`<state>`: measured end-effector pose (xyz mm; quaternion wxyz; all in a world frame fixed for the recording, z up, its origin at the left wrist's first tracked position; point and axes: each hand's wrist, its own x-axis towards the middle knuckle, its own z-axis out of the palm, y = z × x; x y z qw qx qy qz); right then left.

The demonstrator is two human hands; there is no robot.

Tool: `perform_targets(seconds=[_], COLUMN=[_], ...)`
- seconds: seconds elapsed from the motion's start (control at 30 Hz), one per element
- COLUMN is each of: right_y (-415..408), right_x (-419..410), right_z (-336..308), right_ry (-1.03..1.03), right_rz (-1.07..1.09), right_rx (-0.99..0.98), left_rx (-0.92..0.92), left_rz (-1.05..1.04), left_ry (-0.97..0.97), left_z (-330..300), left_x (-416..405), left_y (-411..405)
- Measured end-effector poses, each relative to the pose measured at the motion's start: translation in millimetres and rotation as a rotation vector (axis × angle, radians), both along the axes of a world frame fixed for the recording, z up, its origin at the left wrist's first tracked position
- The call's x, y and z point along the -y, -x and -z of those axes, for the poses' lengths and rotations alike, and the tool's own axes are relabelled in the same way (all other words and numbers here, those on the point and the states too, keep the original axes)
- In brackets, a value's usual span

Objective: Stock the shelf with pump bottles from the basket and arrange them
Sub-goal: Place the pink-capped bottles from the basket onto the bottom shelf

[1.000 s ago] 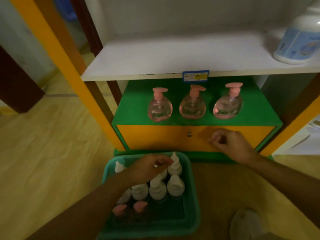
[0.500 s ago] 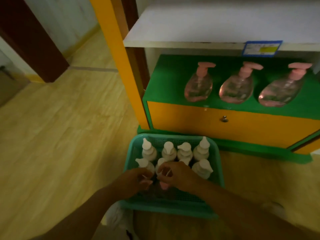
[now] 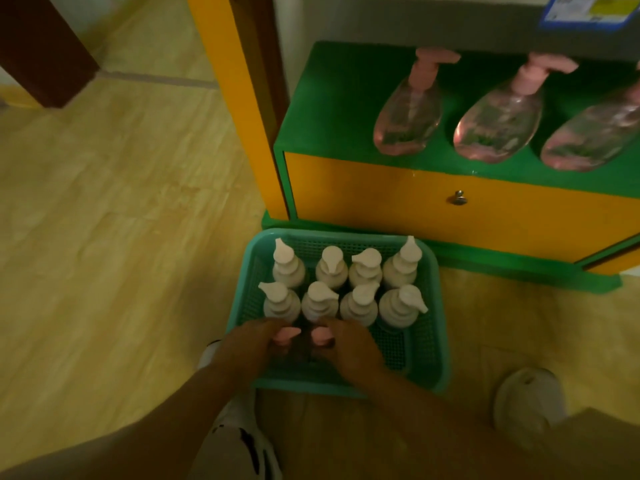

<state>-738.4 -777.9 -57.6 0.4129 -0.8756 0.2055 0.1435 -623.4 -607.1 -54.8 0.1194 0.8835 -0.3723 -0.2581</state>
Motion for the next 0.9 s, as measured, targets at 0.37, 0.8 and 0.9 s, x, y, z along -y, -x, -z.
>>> perform_targets(seconds=[0.37,0.8,0.9], right_y=[23,75,86], right_x=[58,213,249], right_z=[-112,-259,-278], right_ry=[0.045,0.207,0.273], right_rz=[-0.184,0.09,0.153], right_rx=[0.079,0.367,0.424], left_rx=[0.015,-0.337,-0.258], left_rz=[0.299,0.282,0.267], left_ry=[-0.07,0.474,0.535], left_z=[-91,-245,-251], left_x=[44,198,236], left_y=[-29,1,17])
